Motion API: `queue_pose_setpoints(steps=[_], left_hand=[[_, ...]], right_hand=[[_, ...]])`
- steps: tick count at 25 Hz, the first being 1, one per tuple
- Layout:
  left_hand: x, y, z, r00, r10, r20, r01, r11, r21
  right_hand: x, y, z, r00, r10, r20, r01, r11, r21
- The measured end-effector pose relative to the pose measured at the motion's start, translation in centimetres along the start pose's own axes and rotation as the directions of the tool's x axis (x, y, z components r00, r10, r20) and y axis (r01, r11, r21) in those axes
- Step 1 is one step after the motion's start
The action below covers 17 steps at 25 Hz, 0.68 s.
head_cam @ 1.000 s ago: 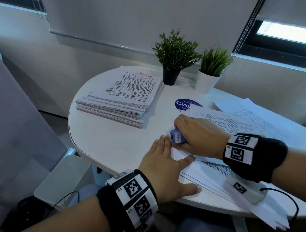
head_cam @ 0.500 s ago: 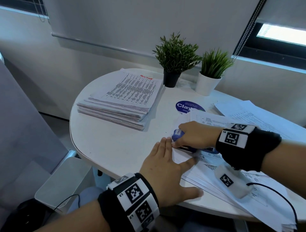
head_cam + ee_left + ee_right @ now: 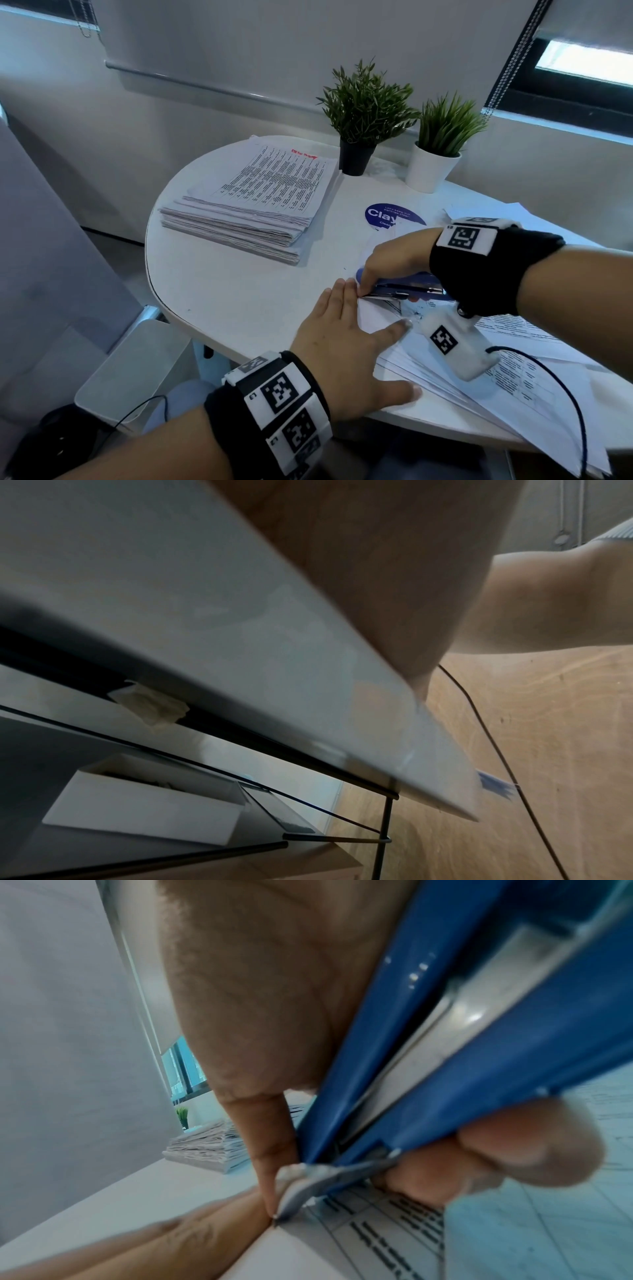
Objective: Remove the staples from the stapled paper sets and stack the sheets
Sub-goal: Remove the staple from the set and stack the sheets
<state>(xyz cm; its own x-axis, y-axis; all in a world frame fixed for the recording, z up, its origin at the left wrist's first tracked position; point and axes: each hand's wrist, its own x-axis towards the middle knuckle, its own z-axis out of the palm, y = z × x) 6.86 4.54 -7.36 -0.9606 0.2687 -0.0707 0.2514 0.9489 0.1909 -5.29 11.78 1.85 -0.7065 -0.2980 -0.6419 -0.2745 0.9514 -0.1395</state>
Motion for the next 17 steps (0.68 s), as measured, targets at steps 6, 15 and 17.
queue_pose_setpoints(steps=[6, 15, 17], left_hand=[[0.0, -0.1, 0.1, 1.0, 0.006, 0.002, -0.006, 1.0, -0.007], [-0.9, -2.0, -1.2, 0.974, -0.072, -0.213, -0.056, 0.841, -0.538], [-1.0, -3.1, -1.9, 0.901, -0.278, -0.332, -0.028, 0.728, -0.685]], right_hand=[[-0.6, -0.5, -0.4, 0.995, 0.099, 0.015, -0.1, 0.993, 0.063], [-1.0, 1.4, 0.2, 0.956, -0.107, -0.272, 0.081, 0.991, -0.104], [-1.6, 1.6, 0.4, 0.919, -0.167, -0.356, 0.144, 0.985, -0.091]])
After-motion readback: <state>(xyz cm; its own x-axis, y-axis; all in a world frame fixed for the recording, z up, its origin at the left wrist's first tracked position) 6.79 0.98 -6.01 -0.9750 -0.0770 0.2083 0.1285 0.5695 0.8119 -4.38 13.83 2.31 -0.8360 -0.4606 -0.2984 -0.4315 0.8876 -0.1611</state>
